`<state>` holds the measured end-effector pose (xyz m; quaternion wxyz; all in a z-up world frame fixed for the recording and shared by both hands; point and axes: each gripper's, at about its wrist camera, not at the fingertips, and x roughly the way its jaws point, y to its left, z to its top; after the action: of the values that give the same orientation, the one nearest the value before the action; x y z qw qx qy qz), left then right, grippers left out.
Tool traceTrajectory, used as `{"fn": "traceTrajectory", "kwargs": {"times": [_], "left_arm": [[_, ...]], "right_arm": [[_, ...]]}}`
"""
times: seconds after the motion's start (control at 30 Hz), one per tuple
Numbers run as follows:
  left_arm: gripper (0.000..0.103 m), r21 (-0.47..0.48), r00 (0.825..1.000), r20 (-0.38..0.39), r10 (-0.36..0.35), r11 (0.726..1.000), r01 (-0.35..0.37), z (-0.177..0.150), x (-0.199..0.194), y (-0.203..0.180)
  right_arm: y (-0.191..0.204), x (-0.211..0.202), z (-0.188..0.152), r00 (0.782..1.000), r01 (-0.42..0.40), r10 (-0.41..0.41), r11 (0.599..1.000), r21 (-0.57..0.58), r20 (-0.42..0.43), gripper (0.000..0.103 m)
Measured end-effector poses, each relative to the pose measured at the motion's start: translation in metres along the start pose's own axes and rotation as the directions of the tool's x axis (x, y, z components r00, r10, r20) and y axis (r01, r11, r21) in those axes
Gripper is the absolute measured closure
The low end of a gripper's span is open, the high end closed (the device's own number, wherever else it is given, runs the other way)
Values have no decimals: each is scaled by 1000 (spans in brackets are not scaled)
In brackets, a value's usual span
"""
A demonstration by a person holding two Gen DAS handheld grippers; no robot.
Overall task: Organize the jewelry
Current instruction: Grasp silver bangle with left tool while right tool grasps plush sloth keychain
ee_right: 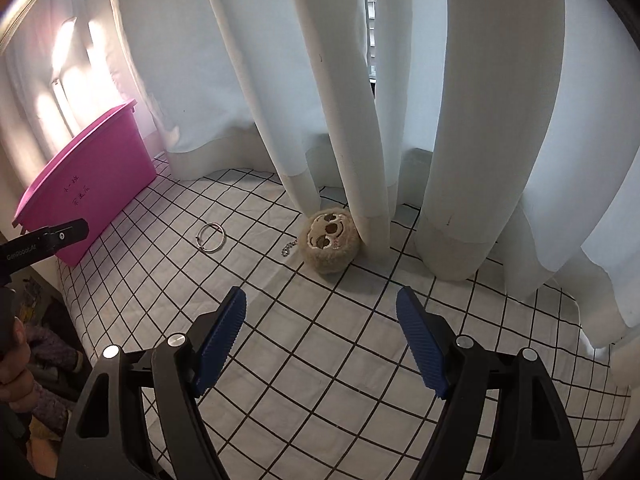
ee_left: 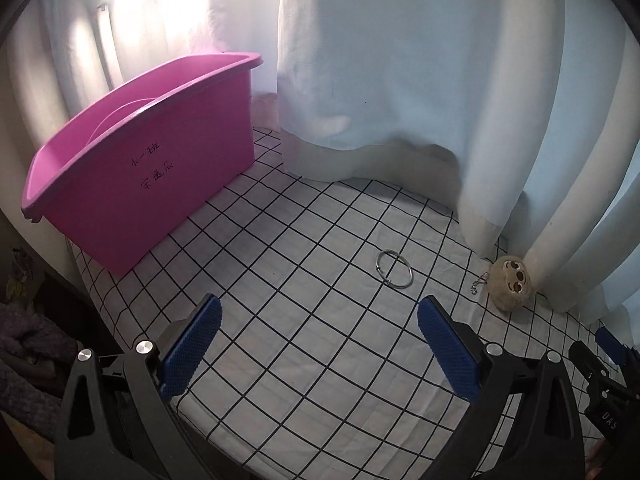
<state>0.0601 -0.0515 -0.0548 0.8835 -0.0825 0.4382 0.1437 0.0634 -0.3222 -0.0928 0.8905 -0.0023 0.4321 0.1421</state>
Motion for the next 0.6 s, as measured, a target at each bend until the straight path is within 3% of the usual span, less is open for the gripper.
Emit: {"fn": "traceTrajectory", "kwargs": {"times": [0.17, 0.33, 0.6], "left_arm": [[6, 28, 999, -30, 16, 999, -15, -1, 26, -10], [6, 52, 998, -63, 10, 999, -7, -1, 60, -15], [6, 71, 994, -104, -40, 996, 47, 4, 110, -33]], "right_arm": [[-4, 25, 0, 999, -21, 23, 998, 54, -23, 29], [-4, 51, 2, 999, 8, -6, 996, 88, -32, 29], [-7, 82, 3, 999, 22, -18, 992, 128, -33, 29]]}}
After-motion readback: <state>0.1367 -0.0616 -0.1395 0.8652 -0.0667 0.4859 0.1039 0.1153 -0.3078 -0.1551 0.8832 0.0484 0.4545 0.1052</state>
